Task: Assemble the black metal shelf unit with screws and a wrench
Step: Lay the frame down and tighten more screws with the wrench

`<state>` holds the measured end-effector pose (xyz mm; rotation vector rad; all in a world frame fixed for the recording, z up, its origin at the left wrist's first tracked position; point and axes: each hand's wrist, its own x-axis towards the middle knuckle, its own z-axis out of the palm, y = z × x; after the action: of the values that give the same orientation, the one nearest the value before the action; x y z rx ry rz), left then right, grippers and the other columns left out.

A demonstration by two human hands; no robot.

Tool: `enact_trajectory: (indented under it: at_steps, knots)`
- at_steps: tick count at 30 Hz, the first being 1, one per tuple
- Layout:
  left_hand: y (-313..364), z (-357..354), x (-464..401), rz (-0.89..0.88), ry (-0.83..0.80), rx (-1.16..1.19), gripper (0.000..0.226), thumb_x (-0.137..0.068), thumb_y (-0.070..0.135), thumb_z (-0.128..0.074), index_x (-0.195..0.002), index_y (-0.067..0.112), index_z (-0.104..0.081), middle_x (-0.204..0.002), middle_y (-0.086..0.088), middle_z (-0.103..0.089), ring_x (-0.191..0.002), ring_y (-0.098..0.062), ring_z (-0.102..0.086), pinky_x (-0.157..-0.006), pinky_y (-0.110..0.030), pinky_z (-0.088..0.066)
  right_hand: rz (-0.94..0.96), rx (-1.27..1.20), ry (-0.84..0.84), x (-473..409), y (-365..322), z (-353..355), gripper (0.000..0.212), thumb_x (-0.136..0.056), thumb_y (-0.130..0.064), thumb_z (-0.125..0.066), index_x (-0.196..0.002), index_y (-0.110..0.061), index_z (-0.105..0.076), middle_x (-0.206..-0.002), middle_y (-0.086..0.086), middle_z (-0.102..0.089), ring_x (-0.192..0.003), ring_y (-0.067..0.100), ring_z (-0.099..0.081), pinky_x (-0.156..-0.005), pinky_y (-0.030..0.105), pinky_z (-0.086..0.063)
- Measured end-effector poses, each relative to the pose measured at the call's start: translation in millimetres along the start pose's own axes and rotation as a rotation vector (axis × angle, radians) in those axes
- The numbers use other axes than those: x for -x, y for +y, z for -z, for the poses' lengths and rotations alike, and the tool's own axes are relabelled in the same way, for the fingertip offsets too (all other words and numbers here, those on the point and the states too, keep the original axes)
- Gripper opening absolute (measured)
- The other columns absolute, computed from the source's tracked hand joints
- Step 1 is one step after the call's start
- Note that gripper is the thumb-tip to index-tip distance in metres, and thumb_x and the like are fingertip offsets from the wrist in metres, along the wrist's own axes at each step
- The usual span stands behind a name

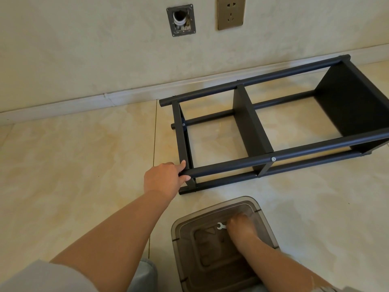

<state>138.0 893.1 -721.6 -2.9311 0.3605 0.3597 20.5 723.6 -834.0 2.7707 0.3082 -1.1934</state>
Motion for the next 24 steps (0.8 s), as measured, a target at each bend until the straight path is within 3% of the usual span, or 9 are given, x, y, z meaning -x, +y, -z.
enact_trajectory:
  at_steps: [5,8,13,16,20,24]
  knots:
    - [0.0,-1.1,-0.8,-0.023,-0.005,-0.022,0.050,-0.098,0.050,-0.032,-0.146,0.037,-0.025,-0.103,0.004,-0.057,-0.086,-0.014,-0.056,-0.065,-0.023,-0.047,-0.079,-0.166,-0.003,11.4,2.4,11.2,0.032,-0.095,-0.001,-0.045,-0.125,-0.005,-0.055,-0.129,0.014,-0.053,-0.110,0.020,-0.059,-0.091,0.028,-0.049]
    - [-1.3,-2.4,-1.8,-0.022,-0.007,-0.017,0.050,-0.098,0.051,-0.032,-0.146,0.038,-0.025,-0.103,0.005,-0.057,-0.087,-0.014,-0.057,-0.069,-0.025,-0.052,-0.084,-0.332,-0.015,20.7,3.6,31.0,0.029,-0.094,-0.003,-0.049,-0.122,-0.006,-0.058,-0.121,0.011,-0.059,-0.107,0.020,-0.061,-0.092,0.029,-0.048]
    - [-0.7,-3.1,1.3,-0.020,0.008,0.004,0.050,-0.098,0.051,-0.032,-0.146,0.037,-0.026,-0.102,0.007,-0.055,-0.084,-0.013,-0.056,-0.066,-0.025,-0.049,0.232,-0.826,-0.122,52.2,31.4,104.4,0.013,-0.087,-0.013,-0.060,-0.095,-0.020,-0.067,-0.090,-0.009,-0.066,-0.083,0.002,-0.062,-0.076,0.018,-0.048]
    - [0.6,-1.8,1.6,0.000,0.008,0.005,0.050,-0.099,0.050,-0.032,-0.146,0.036,-0.025,-0.101,0.007,-0.054,-0.081,-0.013,-0.054,-0.063,-0.025,-0.047,0.352,-1.048,0.094,71.6,52.0,156.9,0.013,-0.091,-0.020,-0.060,-0.093,-0.031,-0.065,-0.087,-0.012,-0.067,-0.078,-0.003,-0.063,-0.077,0.015,-0.051]
    - [2.7,0.7,-0.3,-0.012,0.000,0.004,0.059,-0.098,0.050,-0.033,-0.150,0.037,-0.006,-0.108,0.005,-0.054,-0.083,-0.014,-0.057,-0.066,-0.026,-0.051,0.174,-0.997,0.408,45.7,57.2,181.8,0.025,-0.095,-0.020,-0.053,-0.117,-0.023,-0.064,-0.107,-0.007,-0.064,-0.099,0.007,-0.057,-0.089,0.021,-0.042]
    - [-1.1,0.5,0.0,-0.030,-0.022,-0.026,0.062,-0.098,0.051,-0.031,-0.149,0.038,0.001,-0.110,0.006,-0.052,-0.081,-0.012,-0.054,-0.068,-0.025,-0.049,0.101,-0.882,0.320,11.7,42.2,173.7,0.027,-0.096,-0.018,-0.052,-0.121,-0.020,-0.063,-0.116,0.001,-0.064,-0.103,0.014,-0.058,-0.092,0.028,-0.045]
